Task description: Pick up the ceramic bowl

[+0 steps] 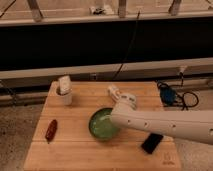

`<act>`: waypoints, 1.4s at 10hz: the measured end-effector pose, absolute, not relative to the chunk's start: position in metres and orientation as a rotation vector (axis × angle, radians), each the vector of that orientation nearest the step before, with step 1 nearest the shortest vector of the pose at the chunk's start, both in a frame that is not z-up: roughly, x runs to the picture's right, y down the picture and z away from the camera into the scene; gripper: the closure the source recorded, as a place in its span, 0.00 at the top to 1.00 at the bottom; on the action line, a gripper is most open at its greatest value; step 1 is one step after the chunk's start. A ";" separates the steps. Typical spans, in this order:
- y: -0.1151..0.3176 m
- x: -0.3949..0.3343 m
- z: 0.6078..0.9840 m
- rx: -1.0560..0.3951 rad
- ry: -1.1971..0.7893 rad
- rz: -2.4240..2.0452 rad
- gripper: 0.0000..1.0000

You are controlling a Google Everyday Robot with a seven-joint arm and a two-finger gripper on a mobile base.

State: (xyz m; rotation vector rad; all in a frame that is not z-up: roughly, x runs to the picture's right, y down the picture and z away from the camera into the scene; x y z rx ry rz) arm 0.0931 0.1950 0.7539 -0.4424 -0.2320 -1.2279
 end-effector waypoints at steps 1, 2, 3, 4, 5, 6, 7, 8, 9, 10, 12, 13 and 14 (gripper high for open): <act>0.193 0.093 0.753 -0.439 -0.233 -1.230 0.04; 0.190 0.093 0.751 -0.436 -0.233 -1.232 0.04; 0.187 0.092 0.750 -0.433 -0.233 -1.234 0.04; 0.185 0.093 0.748 -0.430 -0.233 -1.235 0.04; 0.183 0.093 0.748 -0.428 -0.234 -1.237 0.04; 0.180 0.093 0.746 -0.424 -0.235 -1.239 0.04; 0.178 0.093 0.745 -0.421 -0.237 -1.242 0.04; 0.176 0.093 0.744 -0.418 -0.238 -1.244 0.04; 0.175 0.092 0.743 -0.415 -0.239 -1.247 0.04; 0.173 0.090 0.742 -0.409 -0.242 -1.254 0.04; 0.170 0.088 0.740 -0.403 -0.245 -1.262 0.04; 0.170 0.086 0.739 -0.400 -0.247 -1.267 0.04; 0.169 0.085 0.738 -0.396 -0.249 -1.273 0.04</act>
